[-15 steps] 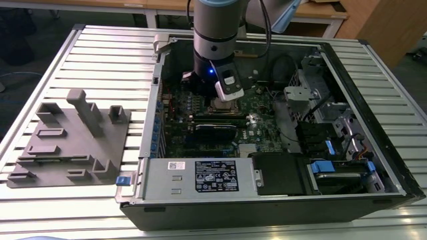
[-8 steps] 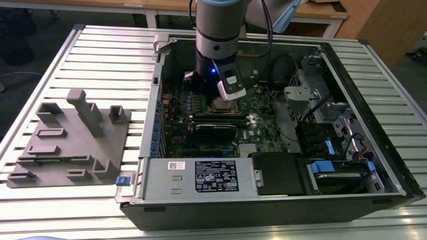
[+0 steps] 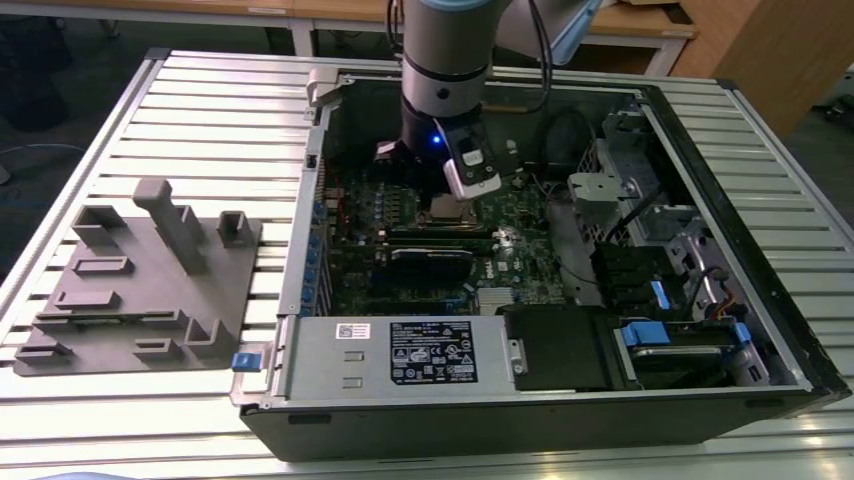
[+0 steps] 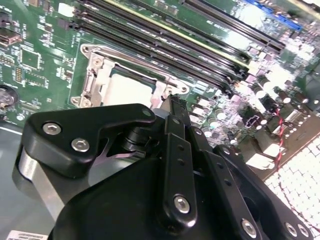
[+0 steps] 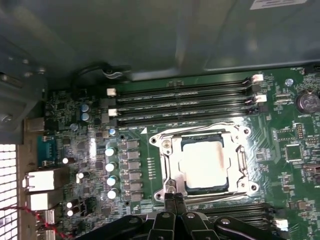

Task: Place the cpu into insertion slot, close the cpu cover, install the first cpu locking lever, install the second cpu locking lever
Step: 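Install the second cpu locking lever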

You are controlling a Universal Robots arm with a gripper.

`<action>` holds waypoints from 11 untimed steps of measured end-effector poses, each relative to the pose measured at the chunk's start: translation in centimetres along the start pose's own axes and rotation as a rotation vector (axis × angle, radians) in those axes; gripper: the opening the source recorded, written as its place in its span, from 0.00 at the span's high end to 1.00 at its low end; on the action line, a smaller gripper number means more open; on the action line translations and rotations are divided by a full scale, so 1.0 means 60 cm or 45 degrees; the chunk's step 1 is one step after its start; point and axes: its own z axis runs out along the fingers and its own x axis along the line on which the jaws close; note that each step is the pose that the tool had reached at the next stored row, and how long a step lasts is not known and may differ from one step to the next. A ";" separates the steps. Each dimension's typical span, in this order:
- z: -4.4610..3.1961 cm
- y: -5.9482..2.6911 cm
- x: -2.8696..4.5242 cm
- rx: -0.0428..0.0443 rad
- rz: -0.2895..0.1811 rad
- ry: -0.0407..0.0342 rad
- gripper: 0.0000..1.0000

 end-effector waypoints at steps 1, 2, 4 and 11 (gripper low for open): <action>0.000 0.001 -0.002 0.000 0.000 -0.0001 0.89; 0.000 0.002 -0.004 0.001 0.000 -0.0001 0.89; 0.001 0.004 -0.007 0.001 0.000 -0.0001 0.89; 0.001 0.004 -0.008 0.001 0.000 -0.0001 0.89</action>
